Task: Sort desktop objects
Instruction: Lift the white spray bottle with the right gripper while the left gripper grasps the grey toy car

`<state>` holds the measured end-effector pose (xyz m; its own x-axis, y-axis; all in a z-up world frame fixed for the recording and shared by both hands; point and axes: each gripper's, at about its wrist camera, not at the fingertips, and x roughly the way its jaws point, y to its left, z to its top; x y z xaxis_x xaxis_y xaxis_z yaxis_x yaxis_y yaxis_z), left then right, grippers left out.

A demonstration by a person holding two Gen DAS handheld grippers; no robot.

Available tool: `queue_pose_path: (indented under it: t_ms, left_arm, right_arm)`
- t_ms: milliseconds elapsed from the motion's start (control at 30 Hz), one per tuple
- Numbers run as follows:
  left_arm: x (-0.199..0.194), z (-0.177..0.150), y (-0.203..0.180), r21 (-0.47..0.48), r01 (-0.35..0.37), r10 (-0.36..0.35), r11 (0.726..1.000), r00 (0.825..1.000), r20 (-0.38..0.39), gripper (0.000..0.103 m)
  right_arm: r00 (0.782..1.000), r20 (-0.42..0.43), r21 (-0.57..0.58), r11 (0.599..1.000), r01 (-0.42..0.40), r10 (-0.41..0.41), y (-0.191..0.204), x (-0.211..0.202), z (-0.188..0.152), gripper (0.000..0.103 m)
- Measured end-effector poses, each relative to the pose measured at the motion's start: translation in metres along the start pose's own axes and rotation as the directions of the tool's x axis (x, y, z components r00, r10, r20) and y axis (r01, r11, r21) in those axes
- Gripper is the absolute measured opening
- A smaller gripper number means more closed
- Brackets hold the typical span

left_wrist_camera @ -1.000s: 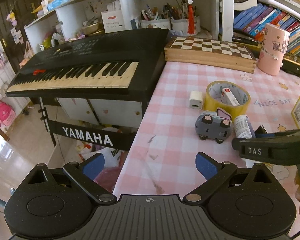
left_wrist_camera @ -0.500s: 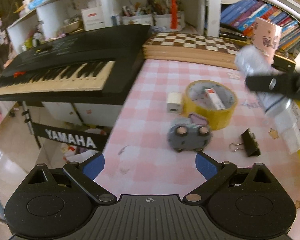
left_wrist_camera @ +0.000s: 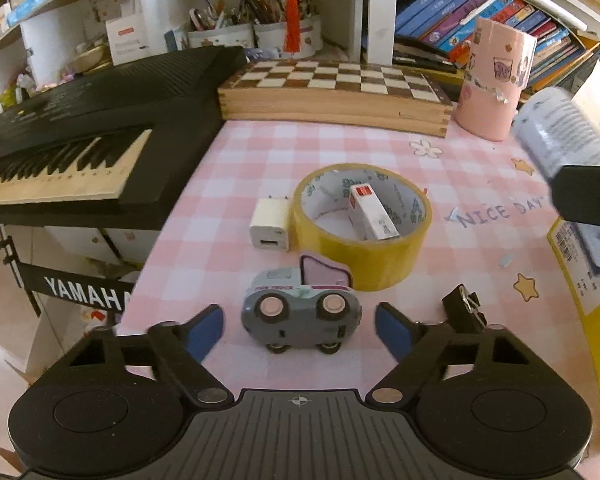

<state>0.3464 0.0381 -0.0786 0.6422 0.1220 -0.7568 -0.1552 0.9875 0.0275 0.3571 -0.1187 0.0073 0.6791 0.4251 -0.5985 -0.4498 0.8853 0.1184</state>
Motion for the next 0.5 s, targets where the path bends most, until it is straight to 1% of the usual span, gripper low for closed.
queue_pose_path:
  t_ms: [67,233,500]
  left_arm:
    - [0.005,-0.001,0.001,-0.008,0.001,-0.001,1.0,1.0,-0.006,0.064]
    - [0.004,-0.008,0.005,-0.015,0.019,-0.018,1.0,0.999,0.033,0.064]
    - [-0.047,-0.011,0.021,-0.037,0.082,-0.076,0.996,0.988,0.137,0.063]
  right_arm:
    - [1.0,-0.003,-0.008,1.0,0.003,-0.003,0.002,-0.004,-0.003,0.03]
    - [1.0,-0.012,-0.017,1.0,0.016,-0.017,0.005,-0.012,-0.008,0.03]
    - [0.999,-0.033,-0.003,1.0,0.014,-0.014,0.017,-0.024,-0.017,0.03]
